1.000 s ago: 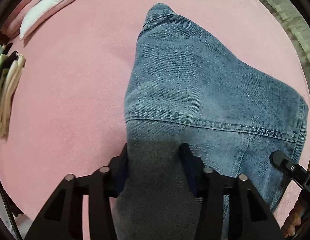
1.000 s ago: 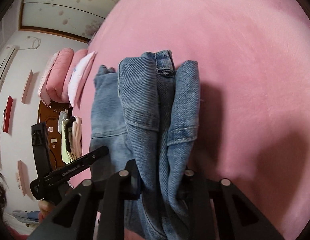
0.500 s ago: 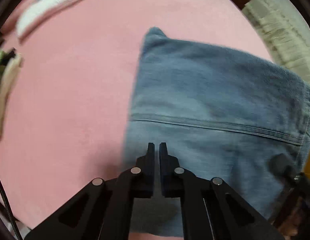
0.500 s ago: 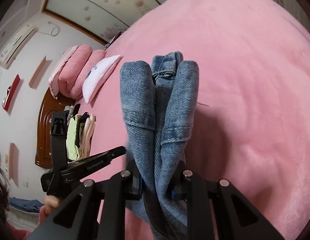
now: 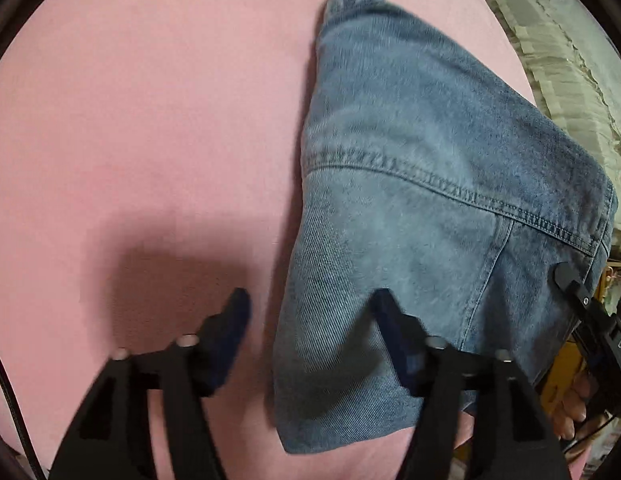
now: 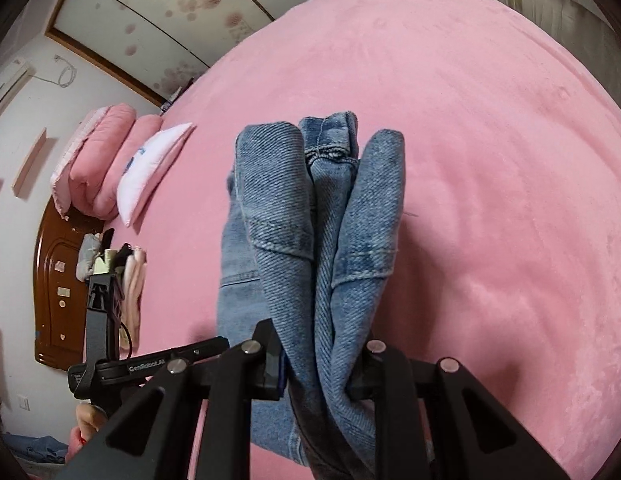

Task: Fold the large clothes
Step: 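Lift the folded denim bundle with both grippers and carry it toward the pillows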

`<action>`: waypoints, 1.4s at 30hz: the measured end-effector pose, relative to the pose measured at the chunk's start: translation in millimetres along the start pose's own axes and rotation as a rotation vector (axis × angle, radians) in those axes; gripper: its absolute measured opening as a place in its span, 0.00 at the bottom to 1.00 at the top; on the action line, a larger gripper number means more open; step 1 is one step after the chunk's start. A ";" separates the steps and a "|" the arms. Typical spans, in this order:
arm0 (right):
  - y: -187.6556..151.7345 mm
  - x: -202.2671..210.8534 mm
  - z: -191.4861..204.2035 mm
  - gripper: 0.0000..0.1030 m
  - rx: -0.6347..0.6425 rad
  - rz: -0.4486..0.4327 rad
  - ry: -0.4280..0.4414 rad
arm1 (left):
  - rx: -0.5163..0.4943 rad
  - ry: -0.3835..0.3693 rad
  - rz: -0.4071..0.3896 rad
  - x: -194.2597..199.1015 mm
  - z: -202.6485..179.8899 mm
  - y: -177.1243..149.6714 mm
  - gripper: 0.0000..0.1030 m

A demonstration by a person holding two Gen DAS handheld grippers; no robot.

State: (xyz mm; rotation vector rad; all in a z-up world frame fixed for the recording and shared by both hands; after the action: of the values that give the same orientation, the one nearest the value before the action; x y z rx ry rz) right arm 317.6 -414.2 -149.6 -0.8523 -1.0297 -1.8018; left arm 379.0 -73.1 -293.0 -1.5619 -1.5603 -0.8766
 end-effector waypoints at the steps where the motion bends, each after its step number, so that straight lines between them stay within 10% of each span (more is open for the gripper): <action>1: 1.8 -3.7 1.6 0.18 0.002 0.006 -0.004 | -0.005 -0.002 0.004 -5.5 -0.2 1.3 0.70; 11: 12.8 -25.1 -18.3 0.18 0.014 0.074 0.020 | 0.088 -0.194 -0.013 -65.5 8.2 37.2 0.81; 17: 14.1 -31.7 -25.9 0.18 -0.011 0.088 0.055 | 0.099 -0.188 -0.057 -63.9 -2.9 36.4 0.46; 22: 12.2 -20.6 -2.9 0.18 0.061 0.061 0.031 | 0.094 -0.205 -0.084 -35.3 -13.3 17.1 0.38; 30: 8.1 19.8 73.0 0.17 0.133 -0.026 0.036 | 0.148 -0.339 -0.127 39.4 35.9 -7.2 0.37; 42: -20.7 1.3 297.2 0.17 0.312 -0.096 0.281 | 0.194 -0.147 -0.415 274.6 185.0 -27.0 0.37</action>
State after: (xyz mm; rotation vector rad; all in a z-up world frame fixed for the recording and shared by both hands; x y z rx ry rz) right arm 338.8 -142.7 -28.7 -0.3549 -1.1403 -1.7199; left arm 351.4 221.6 -142.2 -1.2063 -2.0563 -0.8106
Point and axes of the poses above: each gripper's, at about its wrist camera, not at the fingertips, and x roughly against the way its jaws point, z to its left, y to its top, the point moved 1 cm from there along -x, roughly the way its jaws point, and after that the axes turned 5 degrees about -y, right-handed, at the moved point
